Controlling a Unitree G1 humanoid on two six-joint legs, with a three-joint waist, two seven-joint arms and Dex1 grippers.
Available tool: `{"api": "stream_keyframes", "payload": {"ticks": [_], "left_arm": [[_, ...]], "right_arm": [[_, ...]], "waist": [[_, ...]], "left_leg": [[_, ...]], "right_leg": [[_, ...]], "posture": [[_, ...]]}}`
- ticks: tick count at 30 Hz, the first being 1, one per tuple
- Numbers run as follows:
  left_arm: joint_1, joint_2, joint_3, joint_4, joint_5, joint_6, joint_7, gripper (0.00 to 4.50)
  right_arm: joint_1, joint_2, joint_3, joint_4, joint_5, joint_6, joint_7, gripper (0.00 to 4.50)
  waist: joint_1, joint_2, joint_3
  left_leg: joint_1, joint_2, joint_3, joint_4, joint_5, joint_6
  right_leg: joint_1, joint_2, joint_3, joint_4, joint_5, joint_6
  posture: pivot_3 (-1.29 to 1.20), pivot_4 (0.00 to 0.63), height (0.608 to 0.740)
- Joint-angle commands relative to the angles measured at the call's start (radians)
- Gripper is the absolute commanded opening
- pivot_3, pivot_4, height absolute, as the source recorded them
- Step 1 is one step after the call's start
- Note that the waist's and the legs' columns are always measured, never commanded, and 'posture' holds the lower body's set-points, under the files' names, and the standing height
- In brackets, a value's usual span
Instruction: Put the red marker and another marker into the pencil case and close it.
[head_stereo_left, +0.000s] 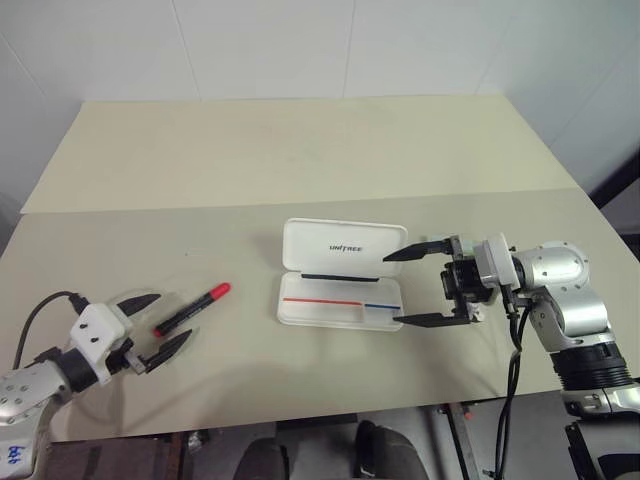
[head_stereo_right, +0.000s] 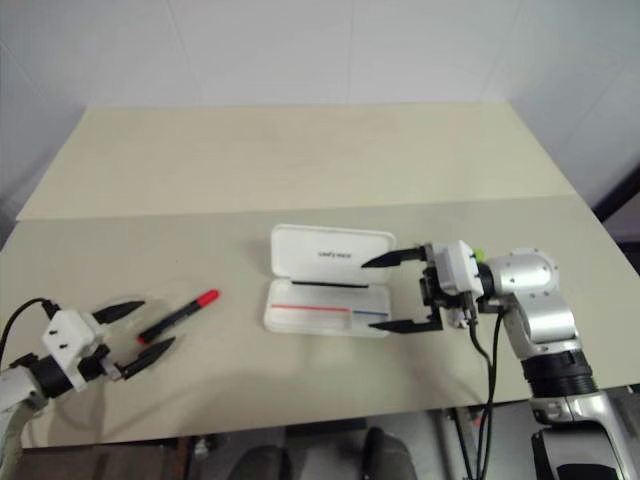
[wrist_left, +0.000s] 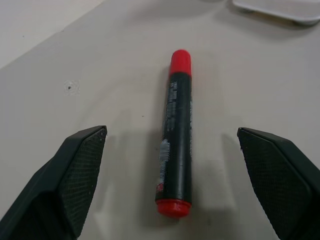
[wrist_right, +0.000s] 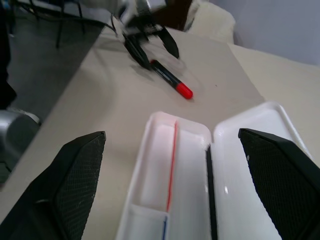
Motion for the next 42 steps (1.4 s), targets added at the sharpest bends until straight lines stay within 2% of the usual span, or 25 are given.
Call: {"api": "stream_keyframes", "payload": {"ticks": [1,9,13,20,22,28,32,35,42], "left_arm": [[-0.047,-0.012,-0.054,0.052,0.046,-0.026,0.031,4.48],[-0.111,-0.059,-0.105,0.147,0.037,0.026,0.056,4.48],[-0.108,-0.071,-0.111,0.152,0.006,0.068,0.044,3.54],[-0.094,-0.071,-0.133,0.127,-0.014,0.088,0.016,1.13],[-0.096,-0.071,-0.14,0.11,-0.013,0.086,0.016,0.64],[-0.116,-0.091,-0.13,0.026,-0.051,0.038,0.004,0.64],[-0.099,-0.072,-0.087,-0.21,-0.293,0.214,-0.048,0.64],[-0.088,-0.011,-0.115,-0.281,-0.298,0.27,-0.085,0.64],[-0.279,0.009,-0.244,-0.305,-0.261,0.337,-0.09,0.64]], "right_arm": [[0.0,-0.02,-0.009,-0.072,0.037,0.036,0.042,4.5],[0.012,-0.044,-0.022,-0.085,0.03,0.051,0.025,4.5],[0.008,-0.05,-0.029,-0.089,0.027,0.051,0.014,4.5],[-0.001,-0.061,-0.037,-0.077,0.019,0.036,0.005,4.5],[0.0,-0.061,-0.036,-0.075,0.014,0.033,0.002,4.5],[0.013,-0.058,-0.034,-0.074,-0.003,0.021,-0.009,4.5],[0.035,-0.073,-0.055,-0.049,-0.018,0.018,-0.022,4.5],[0.043,-0.079,-0.071,-0.004,-0.04,-0.006,-0.027,4.5],[0.08,-0.084,-0.107,0.062,-0.074,-0.043,-0.056,4.5]], "waist": [[-0.001,-0.001,-0.001],[0.006,0.0,-0.002],[0.006,0.002,-0.003],[0.005,0.002,-0.003],[0.006,0.002,-0.003],[0.007,0.002,-0.003],[0.002,-0.003,-0.002],[-0.001,-0.002,-0.001],[0.003,0.0,0.0]], "left_leg": [[0.0,0.0,0.0,0.0,0.0,0.0],[0.002,0.0,0.001,0.001,0.0,0.0],[0.006,0.0,0.001,0.001,0.0,0.0],[0.011,0.001,0.0,0.001,0.001,-0.001],[0.011,0.001,0.0,0.001,0.001,-0.001],[0.009,0.001,0.0,0.001,0.0,-0.001],[0.005,0.001,0.0,0.001,-0.001,-0.001],[0.003,0.001,0.0,0.002,-0.002,-0.002],[0.002,0.001,0.001,0.001,-0.002,-0.002]], "right_leg": [[0.0,0.0,-0.001,0.0,0.0,0.0],[0.001,-0.001,-0.002,0.002,0.0,0.0],[0.005,-0.001,-0.002,0.002,0.0,0.0],[0.007,-0.001,-0.001,0.005,0.0,0.0],[0.007,-0.001,-0.001,0.005,0.0,0.0],[0.006,-0.001,-0.001,0.005,0.0,-0.001],[0.002,-0.001,-0.003,0.005,0.0,-0.001],[0.0,-0.001,-0.004,0.005,0.0,-0.001],[0.0,-0.001,-0.008,0.0,0.0,-0.001]], "posture": [[0.0,0.15,0.74],[0.0,0.15,0.74],[0.0,0.15,0.74],[0.0,0.15,0.74],[0.0,0.15,0.74],[0.0,0.15,0.74],[0.0,0.15,0.74],[0.0,0.15,0.74],[0.0,0.15,0.74]]}}
